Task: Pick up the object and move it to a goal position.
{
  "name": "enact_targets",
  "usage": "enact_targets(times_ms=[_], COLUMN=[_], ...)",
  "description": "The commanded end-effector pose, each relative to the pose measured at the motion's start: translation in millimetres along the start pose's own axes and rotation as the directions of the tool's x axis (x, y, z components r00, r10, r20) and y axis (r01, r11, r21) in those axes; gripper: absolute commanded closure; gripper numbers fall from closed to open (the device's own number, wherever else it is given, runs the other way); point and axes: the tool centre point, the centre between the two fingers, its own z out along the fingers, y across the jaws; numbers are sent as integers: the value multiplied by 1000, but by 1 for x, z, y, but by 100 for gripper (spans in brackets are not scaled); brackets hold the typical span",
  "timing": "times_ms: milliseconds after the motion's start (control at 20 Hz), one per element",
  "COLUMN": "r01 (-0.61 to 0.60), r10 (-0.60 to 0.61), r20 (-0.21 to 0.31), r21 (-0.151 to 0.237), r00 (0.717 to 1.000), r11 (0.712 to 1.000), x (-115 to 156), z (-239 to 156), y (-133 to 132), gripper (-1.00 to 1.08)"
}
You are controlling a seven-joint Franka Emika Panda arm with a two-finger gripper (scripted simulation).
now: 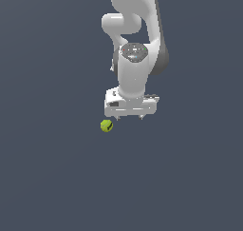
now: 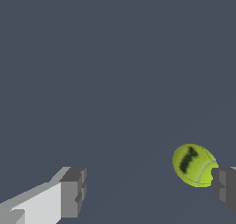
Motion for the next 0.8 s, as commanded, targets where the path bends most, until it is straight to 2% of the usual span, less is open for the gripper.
enact_targets(times_ms=[0, 450, 750], r01=[0, -65, -57], r10=[0, 66, 57], r20=[0, -34, -33], r21=[0, 18, 17], r00=[1000, 997, 998], r11=[1000, 998, 998], x=[0, 10, 9], z=[0, -20, -18], y=[0, 16, 17], gripper=[-92, -92, -92])
